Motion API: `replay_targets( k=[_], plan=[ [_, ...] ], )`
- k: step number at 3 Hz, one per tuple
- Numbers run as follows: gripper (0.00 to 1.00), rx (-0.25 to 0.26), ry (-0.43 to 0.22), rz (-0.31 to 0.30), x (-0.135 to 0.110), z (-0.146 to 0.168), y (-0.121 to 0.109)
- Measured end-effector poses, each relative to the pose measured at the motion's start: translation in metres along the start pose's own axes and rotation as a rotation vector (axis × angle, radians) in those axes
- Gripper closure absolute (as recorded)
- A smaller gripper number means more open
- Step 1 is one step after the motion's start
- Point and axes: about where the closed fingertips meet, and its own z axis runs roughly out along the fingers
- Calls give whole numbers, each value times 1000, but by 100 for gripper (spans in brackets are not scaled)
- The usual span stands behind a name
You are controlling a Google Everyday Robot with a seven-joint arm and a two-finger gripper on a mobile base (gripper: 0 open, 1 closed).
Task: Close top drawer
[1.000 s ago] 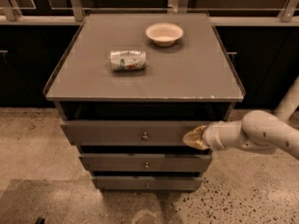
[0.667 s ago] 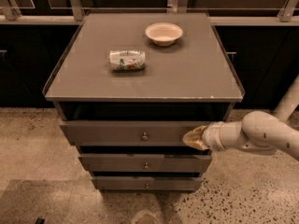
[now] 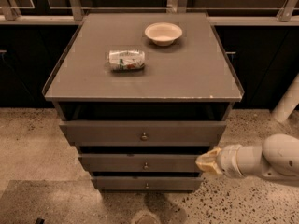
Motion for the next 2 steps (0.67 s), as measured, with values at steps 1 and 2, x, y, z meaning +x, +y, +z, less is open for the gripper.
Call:
replay_targets(
  k=[1,2],
  plan=[
    [81,-8,13,15,12,-2,9],
    [58,-8,13,14,12,-2,9]
  ],
)
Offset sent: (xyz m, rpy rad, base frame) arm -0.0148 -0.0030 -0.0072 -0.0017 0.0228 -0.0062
